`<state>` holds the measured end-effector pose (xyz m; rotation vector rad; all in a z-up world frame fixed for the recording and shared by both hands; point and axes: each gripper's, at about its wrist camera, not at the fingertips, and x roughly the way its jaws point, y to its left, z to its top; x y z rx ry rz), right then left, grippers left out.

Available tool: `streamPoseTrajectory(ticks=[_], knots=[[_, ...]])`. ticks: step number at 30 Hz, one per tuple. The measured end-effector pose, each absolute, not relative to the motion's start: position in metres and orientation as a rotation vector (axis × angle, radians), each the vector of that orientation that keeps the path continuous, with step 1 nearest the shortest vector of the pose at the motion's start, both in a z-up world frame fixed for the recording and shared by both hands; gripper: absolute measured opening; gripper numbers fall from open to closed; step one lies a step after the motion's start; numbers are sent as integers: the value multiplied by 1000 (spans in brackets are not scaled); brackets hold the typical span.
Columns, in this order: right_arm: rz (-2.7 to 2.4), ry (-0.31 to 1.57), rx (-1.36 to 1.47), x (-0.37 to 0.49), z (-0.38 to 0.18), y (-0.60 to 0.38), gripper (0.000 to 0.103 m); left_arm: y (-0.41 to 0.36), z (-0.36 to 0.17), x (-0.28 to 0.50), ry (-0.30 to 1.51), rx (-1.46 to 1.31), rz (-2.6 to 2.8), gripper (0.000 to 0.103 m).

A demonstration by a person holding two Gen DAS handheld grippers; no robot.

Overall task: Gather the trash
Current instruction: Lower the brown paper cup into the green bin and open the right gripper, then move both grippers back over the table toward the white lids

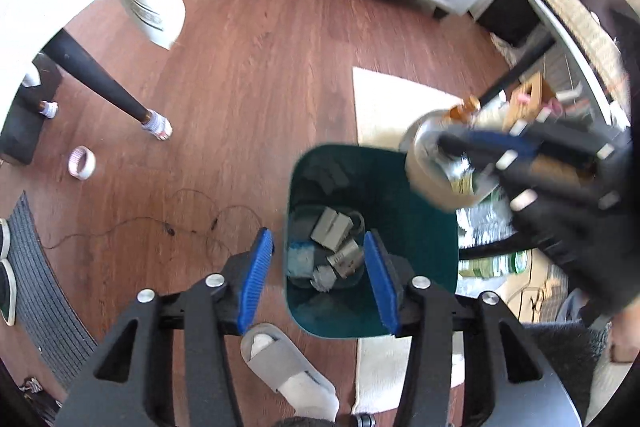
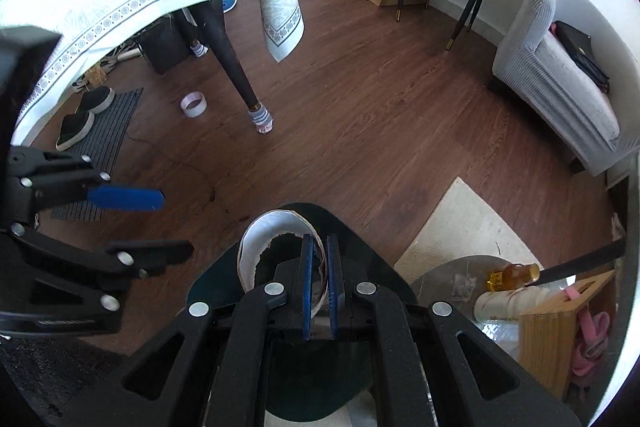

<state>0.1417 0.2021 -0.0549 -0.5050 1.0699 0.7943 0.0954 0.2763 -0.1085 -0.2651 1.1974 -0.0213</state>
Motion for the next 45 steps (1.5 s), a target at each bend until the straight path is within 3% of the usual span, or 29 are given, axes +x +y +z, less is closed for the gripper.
streamPoseTrajectory(ticks=[7,16,18,20,21,29,45], knots=[[785,1214,-493,146,-101,207,6,293,-69,91,1042,-311,49,26],[796,1326,-574,130,-142,211,7,304,-14,79,834,-410,80,20],[803,1363,-605,126,-151,211,19,304,-3,77,799,-433,77,20],[793,1369,-633,123,-155,208,51,306,8,74,758,-442,94,20],[791,1370,-646,121,-156,207,52,306,13,73,740,-444,101,20],[855,1319,-625,108,-140,196,52,290,44,68,640,-469,95,20],[991,966,-457,92,-3,155,52,257,95,53,407,-428,80,20]])
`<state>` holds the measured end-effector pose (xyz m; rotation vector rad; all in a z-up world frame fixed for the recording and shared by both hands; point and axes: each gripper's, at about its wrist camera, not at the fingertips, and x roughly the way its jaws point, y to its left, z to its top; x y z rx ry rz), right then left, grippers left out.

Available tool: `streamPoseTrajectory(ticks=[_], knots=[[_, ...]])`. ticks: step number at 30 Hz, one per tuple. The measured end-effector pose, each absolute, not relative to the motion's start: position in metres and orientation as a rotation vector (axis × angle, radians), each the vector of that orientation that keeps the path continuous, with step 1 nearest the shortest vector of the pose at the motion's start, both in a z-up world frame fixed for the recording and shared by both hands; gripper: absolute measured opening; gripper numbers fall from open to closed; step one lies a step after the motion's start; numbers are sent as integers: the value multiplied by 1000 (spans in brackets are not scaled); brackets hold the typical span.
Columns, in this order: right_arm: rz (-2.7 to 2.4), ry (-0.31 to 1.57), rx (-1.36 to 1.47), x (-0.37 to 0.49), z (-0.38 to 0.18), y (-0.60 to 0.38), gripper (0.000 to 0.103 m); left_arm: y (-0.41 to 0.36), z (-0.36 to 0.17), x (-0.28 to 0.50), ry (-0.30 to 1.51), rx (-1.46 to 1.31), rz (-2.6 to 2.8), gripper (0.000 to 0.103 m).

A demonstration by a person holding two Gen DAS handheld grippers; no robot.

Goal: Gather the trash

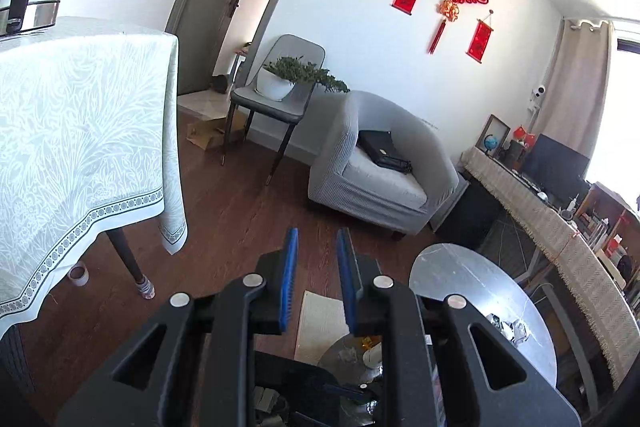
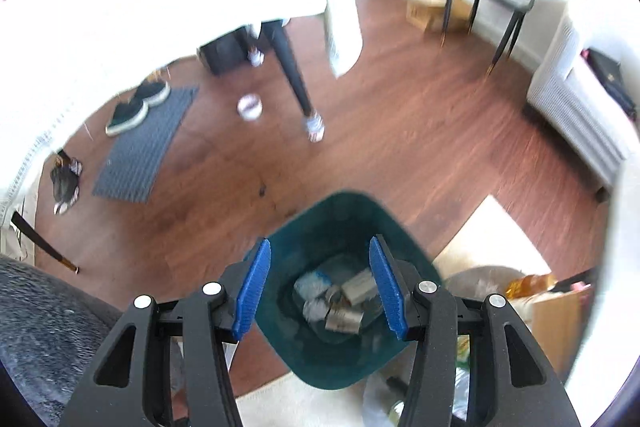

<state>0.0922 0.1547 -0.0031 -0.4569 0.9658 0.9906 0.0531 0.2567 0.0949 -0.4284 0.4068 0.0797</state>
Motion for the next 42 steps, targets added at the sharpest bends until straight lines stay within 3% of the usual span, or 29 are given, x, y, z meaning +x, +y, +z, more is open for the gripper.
streamPoseTrajectory(ticks=[11,18,27,39,42], knots=[[828,769,-306,118,67,50,52,209,87,75,435,-450,17,20],[681,698,-251,135,85,-22,52,140,67,101,485,-335,-78,28],[515,718,-214,153,77,-100,52,57,35,132,616,-253,-263,46],[491,801,-228,158,50,-134,52,17,14,147,721,-194,-340,50],[496,815,-246,159,44,-134,47,11,11,148,736,-186,-352,50]])
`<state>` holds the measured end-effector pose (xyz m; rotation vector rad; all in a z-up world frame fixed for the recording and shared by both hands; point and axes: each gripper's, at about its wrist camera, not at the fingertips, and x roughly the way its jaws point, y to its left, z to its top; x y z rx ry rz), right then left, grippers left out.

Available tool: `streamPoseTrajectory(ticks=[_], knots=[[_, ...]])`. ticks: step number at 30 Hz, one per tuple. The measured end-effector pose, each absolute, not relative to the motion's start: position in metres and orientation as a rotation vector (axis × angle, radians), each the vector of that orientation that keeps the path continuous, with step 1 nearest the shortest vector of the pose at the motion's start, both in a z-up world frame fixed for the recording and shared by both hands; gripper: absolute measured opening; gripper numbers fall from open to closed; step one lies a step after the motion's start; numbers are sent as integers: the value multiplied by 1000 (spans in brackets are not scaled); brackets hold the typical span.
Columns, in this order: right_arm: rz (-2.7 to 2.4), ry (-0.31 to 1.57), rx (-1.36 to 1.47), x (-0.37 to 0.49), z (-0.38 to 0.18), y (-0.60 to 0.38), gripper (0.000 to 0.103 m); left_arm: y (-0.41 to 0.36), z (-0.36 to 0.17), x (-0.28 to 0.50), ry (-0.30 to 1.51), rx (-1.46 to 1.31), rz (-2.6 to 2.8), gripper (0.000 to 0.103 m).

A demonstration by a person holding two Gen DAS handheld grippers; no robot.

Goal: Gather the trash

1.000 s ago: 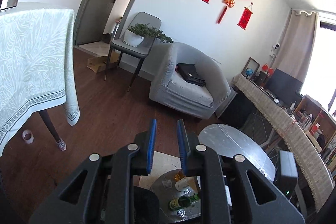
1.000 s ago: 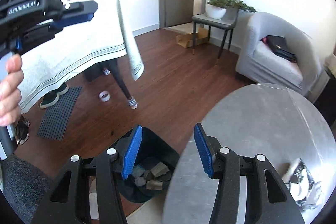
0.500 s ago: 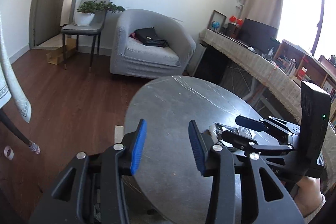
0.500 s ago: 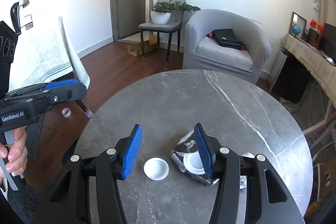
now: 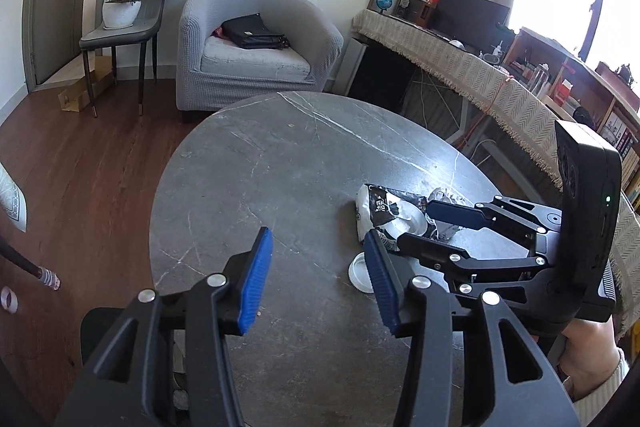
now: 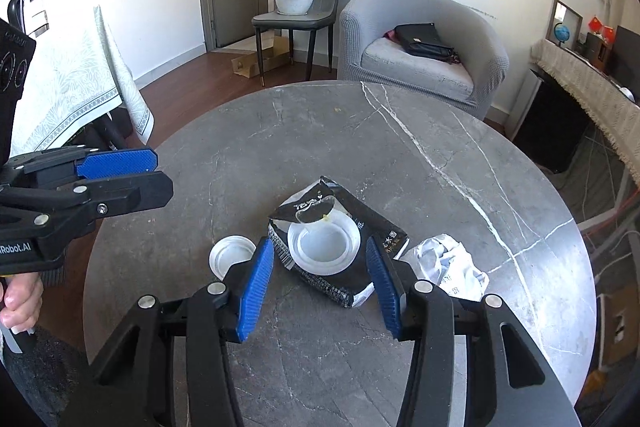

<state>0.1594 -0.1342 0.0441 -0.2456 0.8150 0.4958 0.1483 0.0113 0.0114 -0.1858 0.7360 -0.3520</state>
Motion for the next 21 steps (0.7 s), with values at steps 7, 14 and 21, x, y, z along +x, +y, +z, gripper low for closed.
streamPoseTrajectory(ticks=[7,14,21], knots=[[501,823,-193,163,42,-143,44,-8,6,148,765,-129,-409,50],[517,828,-203,166,39,-141,42,-27,-1,148,789,-75,-458,51],[512,827,-210,168,39,-143,39,-36,-10,152,825,-51,-459,50]])
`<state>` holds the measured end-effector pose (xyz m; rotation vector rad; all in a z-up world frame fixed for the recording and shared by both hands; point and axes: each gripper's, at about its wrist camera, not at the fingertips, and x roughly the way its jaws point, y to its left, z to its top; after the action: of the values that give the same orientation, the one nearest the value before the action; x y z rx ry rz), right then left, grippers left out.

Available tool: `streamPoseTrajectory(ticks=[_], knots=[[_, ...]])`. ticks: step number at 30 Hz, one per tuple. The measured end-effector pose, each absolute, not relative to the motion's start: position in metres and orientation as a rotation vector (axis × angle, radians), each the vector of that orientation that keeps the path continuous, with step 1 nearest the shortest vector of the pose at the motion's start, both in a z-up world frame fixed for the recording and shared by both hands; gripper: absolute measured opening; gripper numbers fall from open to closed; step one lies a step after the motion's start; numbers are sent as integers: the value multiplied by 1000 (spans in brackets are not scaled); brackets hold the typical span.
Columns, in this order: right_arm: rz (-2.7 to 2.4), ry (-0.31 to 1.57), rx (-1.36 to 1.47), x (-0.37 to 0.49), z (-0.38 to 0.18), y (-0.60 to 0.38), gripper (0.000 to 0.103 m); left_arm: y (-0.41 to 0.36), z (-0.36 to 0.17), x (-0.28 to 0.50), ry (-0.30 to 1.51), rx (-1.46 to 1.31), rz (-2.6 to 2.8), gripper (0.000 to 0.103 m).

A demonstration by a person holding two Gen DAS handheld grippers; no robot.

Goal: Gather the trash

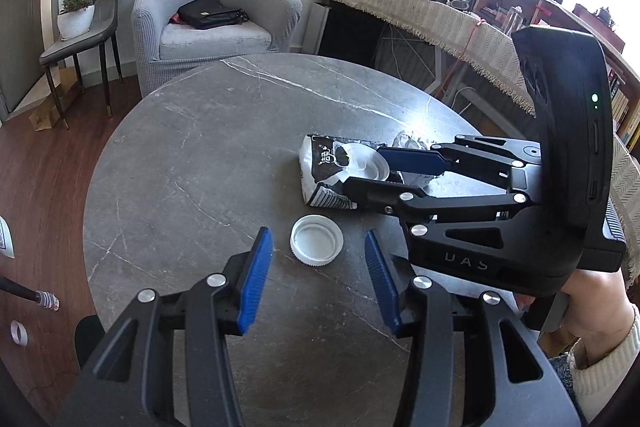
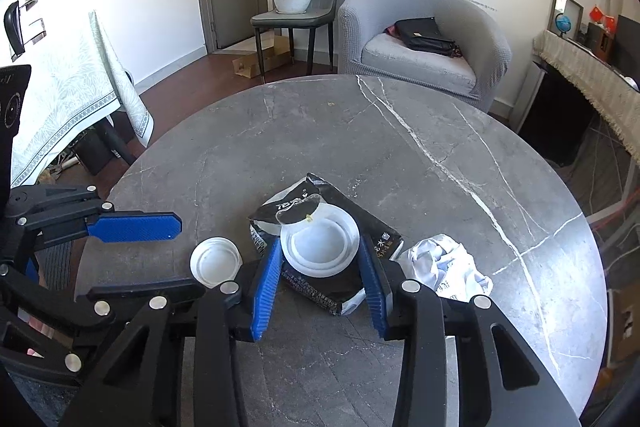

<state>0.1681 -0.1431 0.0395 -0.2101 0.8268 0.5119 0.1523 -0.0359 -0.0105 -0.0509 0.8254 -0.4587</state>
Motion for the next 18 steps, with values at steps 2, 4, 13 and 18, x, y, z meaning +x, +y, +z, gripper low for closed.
streamPoseTrajectory(ticks=[2,4,13,18], knots=[[510,826,-210,167,41,-145,39,-38,-12,154,833,-50,-454,50],[508,825,-208,165,43,-148,39,-40,-13,157,838,-48,-449,49],[493,815,-187,157,53,-166,39,-50,-19,160,857,-17,-415,47],[485,803,-177,154,56,-171,39,-56,-20,160,855,9,-396,38]])
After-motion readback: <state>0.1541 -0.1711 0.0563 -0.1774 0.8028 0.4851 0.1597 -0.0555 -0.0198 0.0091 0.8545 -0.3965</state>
